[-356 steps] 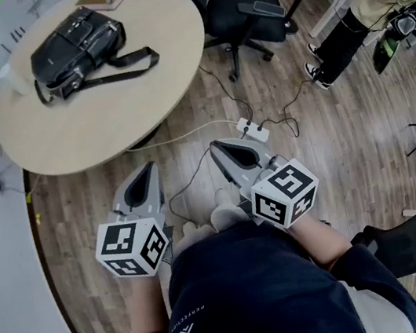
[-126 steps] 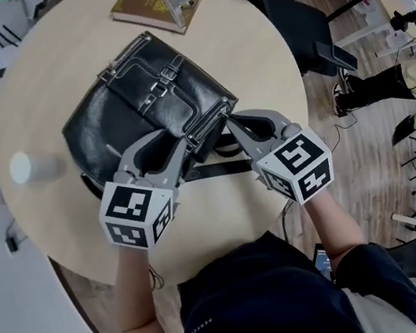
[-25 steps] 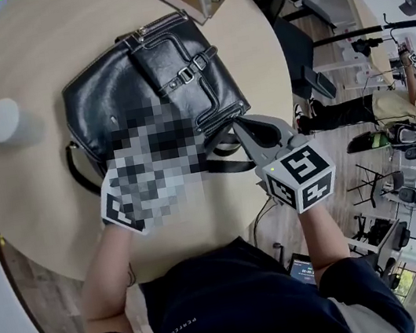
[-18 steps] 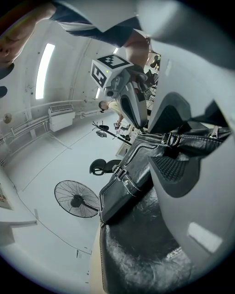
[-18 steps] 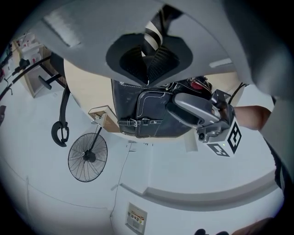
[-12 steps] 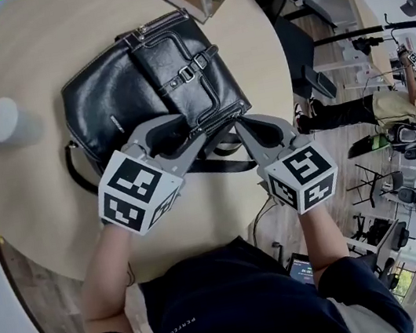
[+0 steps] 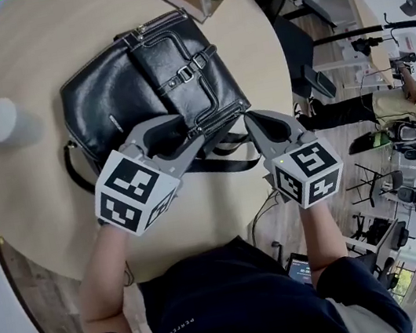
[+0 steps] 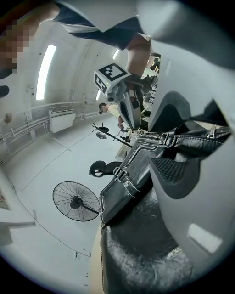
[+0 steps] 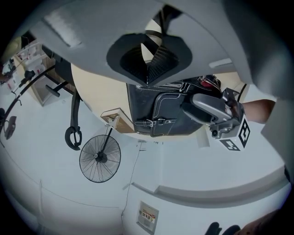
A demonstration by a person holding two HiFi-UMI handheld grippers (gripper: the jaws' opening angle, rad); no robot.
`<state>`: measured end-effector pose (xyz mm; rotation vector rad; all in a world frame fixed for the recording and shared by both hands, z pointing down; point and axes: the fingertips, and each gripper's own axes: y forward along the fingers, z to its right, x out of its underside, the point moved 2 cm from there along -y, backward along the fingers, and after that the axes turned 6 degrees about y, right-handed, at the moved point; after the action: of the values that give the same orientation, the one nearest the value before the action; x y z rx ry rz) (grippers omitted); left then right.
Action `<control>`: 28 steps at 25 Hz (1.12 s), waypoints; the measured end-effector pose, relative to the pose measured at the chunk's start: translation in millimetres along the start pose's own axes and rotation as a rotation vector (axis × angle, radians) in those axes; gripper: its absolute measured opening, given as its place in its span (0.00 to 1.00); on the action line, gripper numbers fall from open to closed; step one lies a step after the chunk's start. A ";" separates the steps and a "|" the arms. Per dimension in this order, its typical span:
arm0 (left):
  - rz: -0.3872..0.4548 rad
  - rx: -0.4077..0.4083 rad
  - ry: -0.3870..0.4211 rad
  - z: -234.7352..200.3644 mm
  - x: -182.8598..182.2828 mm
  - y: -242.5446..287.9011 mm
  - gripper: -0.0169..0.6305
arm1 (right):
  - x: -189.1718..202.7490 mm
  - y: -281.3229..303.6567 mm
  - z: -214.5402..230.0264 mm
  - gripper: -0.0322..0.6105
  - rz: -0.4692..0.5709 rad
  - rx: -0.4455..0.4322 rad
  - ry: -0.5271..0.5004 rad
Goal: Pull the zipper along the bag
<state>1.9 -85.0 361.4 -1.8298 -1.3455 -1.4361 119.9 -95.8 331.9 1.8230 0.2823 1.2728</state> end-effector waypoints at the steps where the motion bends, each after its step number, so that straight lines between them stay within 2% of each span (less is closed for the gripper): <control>1: -0.001 0.003 0.003 0.4 -0.1 0.0 0.32 | -0.5 -0.4 -0.2 0.07 0.002 -0.001 0.007; 5: 0.002 0.017 0.007 2.0 -0.3 -0.5 0.35 | -2.2 -2.2 -4.8 0.07 0.008 -0.007 0.010; 13: 0.014 0.035 0.004 1.7 0.8 0.2 0.36 | -1.7 3.7 -23.7 0.07 0.007 -0.073 0.030; 22: 0.029 0.061 -0.007 3.0 1.6 -0.6 0.38 | -0.6 7.3 -39.6 0.07 -0.008 -0.098 -0.013; 28: 0.032 0.067 -0.016 1.6 1.8 -0.1 0.37 | 0.0 6.4 -36.2 0.07 0.001 -0.110 0.027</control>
<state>2.6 -82.9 362.5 -1.8153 -1.3500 -1.3461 87.4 -80.7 340.3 1.7140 0.2224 1.2895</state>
